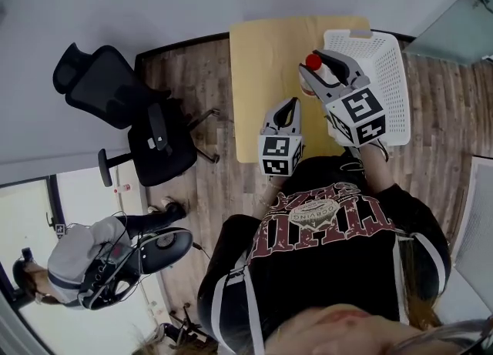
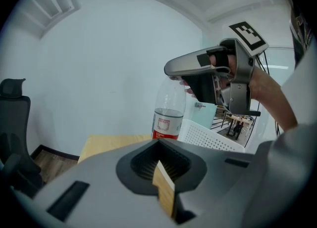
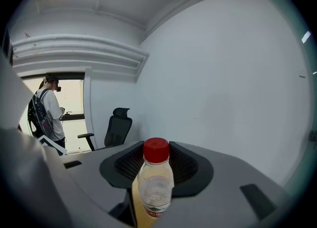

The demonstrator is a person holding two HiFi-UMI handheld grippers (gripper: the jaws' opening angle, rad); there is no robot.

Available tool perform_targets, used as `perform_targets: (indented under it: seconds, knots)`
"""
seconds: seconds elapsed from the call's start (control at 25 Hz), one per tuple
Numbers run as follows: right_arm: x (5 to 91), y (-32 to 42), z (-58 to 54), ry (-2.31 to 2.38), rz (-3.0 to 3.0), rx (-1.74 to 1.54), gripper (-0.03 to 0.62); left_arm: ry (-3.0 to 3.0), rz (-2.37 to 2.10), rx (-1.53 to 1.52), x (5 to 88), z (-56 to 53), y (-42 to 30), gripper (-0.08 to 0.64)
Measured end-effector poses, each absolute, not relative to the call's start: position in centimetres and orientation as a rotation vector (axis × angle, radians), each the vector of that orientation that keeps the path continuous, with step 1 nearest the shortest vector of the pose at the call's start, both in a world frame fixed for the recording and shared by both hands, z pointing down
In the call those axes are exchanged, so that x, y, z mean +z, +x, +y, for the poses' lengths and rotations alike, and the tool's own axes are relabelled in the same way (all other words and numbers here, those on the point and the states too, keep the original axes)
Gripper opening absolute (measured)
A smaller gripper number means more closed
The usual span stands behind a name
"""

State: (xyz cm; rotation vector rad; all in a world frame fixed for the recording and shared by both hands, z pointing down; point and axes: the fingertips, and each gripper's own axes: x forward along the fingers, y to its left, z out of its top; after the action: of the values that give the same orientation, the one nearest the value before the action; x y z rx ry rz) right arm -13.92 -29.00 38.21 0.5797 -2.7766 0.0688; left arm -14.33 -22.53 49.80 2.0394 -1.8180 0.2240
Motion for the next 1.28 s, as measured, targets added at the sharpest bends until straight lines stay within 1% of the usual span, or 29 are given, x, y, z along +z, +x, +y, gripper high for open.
perform_targets:
  seconds: [0.76,1.28]
  knots:
    - [47.8,-17.1,-28.6,0.423,-2.62,0.172,0.169,1.905,-1.901,0.228,51.2,-20.5,-16.9,0.048]
    - [54.5,-18.1,-27.9,0.354,-2.481,0.227,0.169,1.875,-1.92,0.229,51.5,-19.9,-17.5,0.048]
